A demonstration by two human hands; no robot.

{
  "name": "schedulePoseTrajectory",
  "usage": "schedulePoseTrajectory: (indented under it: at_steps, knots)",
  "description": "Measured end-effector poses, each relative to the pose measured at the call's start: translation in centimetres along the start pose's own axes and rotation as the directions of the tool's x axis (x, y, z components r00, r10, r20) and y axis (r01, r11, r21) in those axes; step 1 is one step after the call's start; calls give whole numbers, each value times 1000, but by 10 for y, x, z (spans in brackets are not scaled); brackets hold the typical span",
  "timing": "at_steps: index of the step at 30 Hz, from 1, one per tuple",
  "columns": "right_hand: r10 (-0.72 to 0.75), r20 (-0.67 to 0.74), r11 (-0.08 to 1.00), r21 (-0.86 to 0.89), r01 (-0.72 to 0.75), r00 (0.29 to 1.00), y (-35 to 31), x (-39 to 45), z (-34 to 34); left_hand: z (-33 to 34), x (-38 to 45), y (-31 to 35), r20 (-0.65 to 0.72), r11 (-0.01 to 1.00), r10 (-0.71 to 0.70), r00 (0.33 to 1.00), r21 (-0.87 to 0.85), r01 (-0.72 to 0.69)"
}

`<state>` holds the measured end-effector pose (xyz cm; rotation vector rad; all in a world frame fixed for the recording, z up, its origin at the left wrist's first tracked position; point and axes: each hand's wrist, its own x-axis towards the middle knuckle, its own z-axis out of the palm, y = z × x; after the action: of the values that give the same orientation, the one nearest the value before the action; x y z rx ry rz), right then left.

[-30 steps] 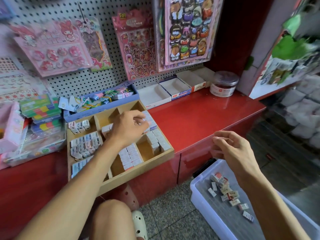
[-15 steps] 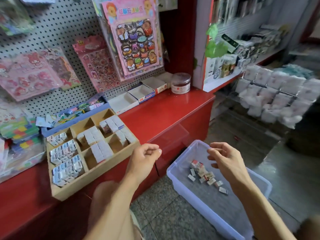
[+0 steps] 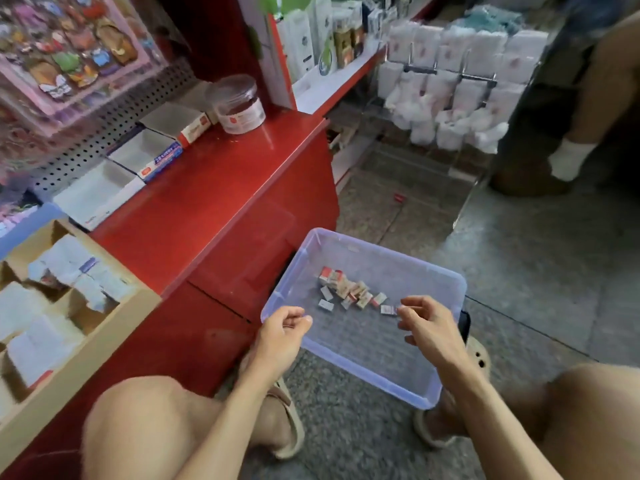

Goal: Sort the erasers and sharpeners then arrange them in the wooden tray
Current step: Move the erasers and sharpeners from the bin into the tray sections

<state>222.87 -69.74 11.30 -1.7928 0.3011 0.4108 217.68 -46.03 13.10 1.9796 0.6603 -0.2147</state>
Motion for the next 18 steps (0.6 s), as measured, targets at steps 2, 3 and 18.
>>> schedulePoseTrajectory:
  at_steps: [2,3,18]
  knots:
    - [18,16,1000,-8,-18,1000,10,13,5,11,18,-4,43,997,-9,999,71,6]
    - [27,25,1000,-13,-27,999,16,20,8,16,26,-6,72,994,-6,997,112,-2]
    - [264,5,950,-175,-259,965,147,172,93,58,162,-105,142,637,170,975,739,-219]
